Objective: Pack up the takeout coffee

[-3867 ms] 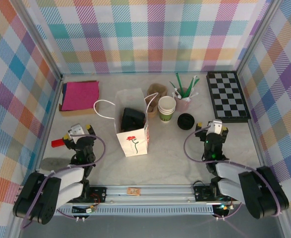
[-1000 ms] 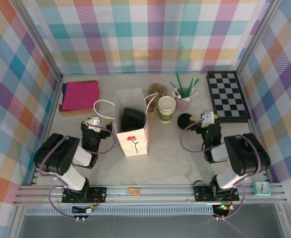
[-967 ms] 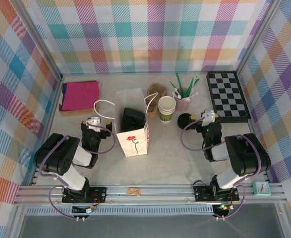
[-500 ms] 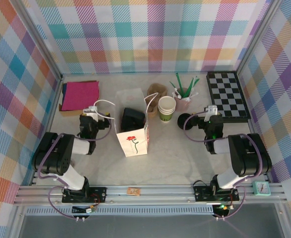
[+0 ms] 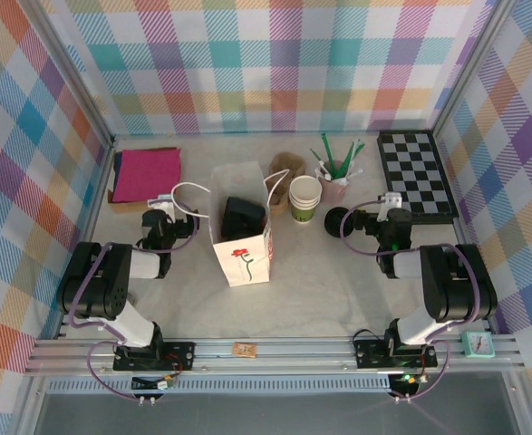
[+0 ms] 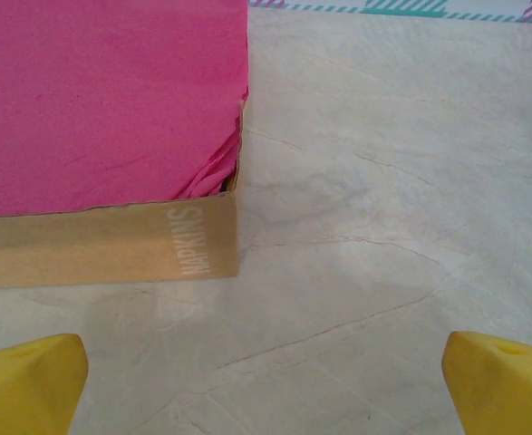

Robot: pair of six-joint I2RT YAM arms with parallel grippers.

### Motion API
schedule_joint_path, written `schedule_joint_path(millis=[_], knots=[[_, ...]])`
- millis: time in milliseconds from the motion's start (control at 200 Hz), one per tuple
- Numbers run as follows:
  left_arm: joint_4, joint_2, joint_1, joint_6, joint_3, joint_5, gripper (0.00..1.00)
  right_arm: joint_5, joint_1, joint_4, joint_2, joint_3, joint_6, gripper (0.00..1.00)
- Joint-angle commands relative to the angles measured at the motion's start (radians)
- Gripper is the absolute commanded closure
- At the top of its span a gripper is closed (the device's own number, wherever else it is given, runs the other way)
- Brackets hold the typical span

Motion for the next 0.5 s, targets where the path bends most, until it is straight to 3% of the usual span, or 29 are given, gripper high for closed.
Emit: schedule_joint_path(millis=[0,135,195,235,380,495], knots=[[0.064,-0.020,-0.004,-0.051,-0.037,-0.109,0.00,-0.020,-0.005,0.000,-0.013,0.015,0.014,0.01],[0.057,-0.018,-0.022,-0.051,-0.033,-0.162,0.00,-0.022,-0.005,0.000,-0.013,0.015,0.011,0.01],[0.047,-0.018,-0.023,-0.047,-0.028,-0.163,0.00,-0.173,-0.016,-0.027,-0.014,0.029,-0.032,0.01],[0.040,-0.017,-0.027,-0.045,-0.023,-0.165,0.00,-0.208,-0.032,-0.022,-0.012,0.028,-0.024,0.01],[0.037,-0.017,-0.027,-0.045,-0.021,-0.162,0.00,-0.241,-0.054,-0.034,-0.012,0.032,-0.011,0.01],[0.002,-0.016,-0.020,-0.012,-0.002,-0.051,0.00,-0.241,-0.053,-0.034,-0.013,0.032,-0.012,0.01]])
